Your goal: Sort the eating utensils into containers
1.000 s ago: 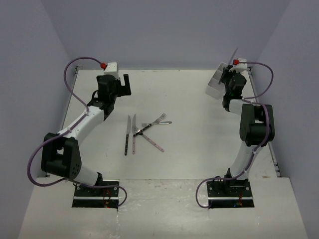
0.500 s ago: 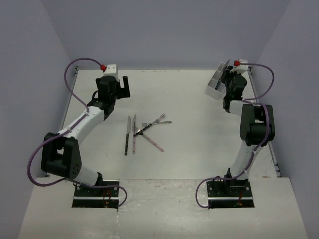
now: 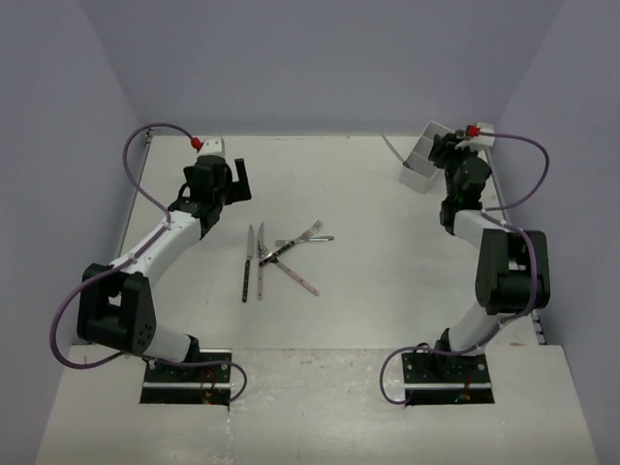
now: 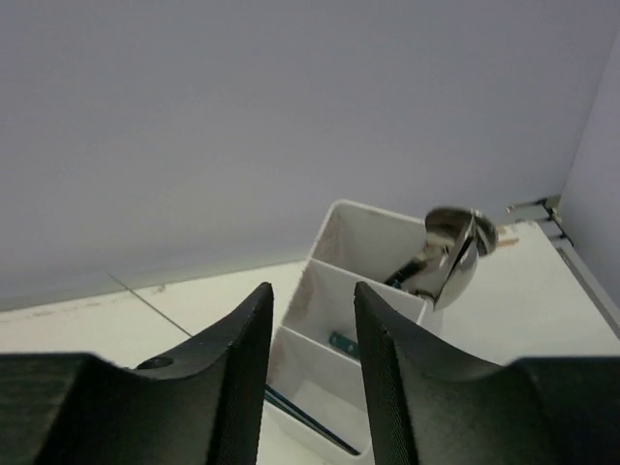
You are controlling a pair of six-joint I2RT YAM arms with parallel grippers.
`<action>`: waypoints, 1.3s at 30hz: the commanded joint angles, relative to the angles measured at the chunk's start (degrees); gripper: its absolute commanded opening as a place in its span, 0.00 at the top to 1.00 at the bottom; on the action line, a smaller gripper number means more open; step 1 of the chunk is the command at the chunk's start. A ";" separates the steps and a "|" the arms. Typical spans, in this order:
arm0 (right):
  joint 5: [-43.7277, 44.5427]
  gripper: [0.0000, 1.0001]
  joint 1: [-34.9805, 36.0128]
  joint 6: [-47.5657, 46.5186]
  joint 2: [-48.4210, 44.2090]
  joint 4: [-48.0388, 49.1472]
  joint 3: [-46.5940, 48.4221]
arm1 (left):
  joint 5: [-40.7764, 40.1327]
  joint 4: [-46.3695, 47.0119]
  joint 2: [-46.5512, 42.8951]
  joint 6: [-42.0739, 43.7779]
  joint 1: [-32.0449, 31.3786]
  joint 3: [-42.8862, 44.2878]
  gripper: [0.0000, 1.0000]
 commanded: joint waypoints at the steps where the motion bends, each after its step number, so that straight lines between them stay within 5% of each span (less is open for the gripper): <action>1: -4.08 0.51 0.19 0.88 -8.78 -1.90 -0.34 | 1.80 -3.88 -1.66 -4.01 0.40 -1.41 0.00; 3: -5.32 0.41 0.46 1.06 -13.00 -4.55 -0.70 | 3.03 -6.33 -1.66 -5.42 0.39 -2.55 0.00; 6: -5.15 0.05 1.86 1.41 -18.71 -12.98 -0.44 | 7.25 -9.07 -1.75 -6.91 0.31 -5.54 0.00; 7: -4.62 0.01 2.56 1.58 -20.03 -16.56 -0.70 | 9.61 -10.03 -1.66 -7.35 0.31 -6.24 0.00; 14: 1.45 0.01 11.26 1.50 -27.07 -28.62 -2.46 | 10.87 -20.91 -0.60 -11.92 -3.55 -11.26 0.00; 18: -0.22 0.01 13.90 1.58 -28.30 -32.07 -3.42 | 3.49 -28.64 0.27 -19.55 -9.00 -10.82 0.00; 26: -3.64 0.01 14.17 2.64 -31.20 -33.21 -6.15 | 1.37 -28.68 2.56 -23.97 -9.01 -14.33 0.09; 32: -1.90 0.01 14.17 1.50 -32.52 -34.88 -7.29 | 1.73 -26.38 5.98 -22.92 -9.45 -15.13 0.29; 39: -4.43 0.01 14.17 3.07 -33.67 -36.98 -6.94 | 2.69 -24.28 7.49 -19.75 -10.41 -14.51 0.88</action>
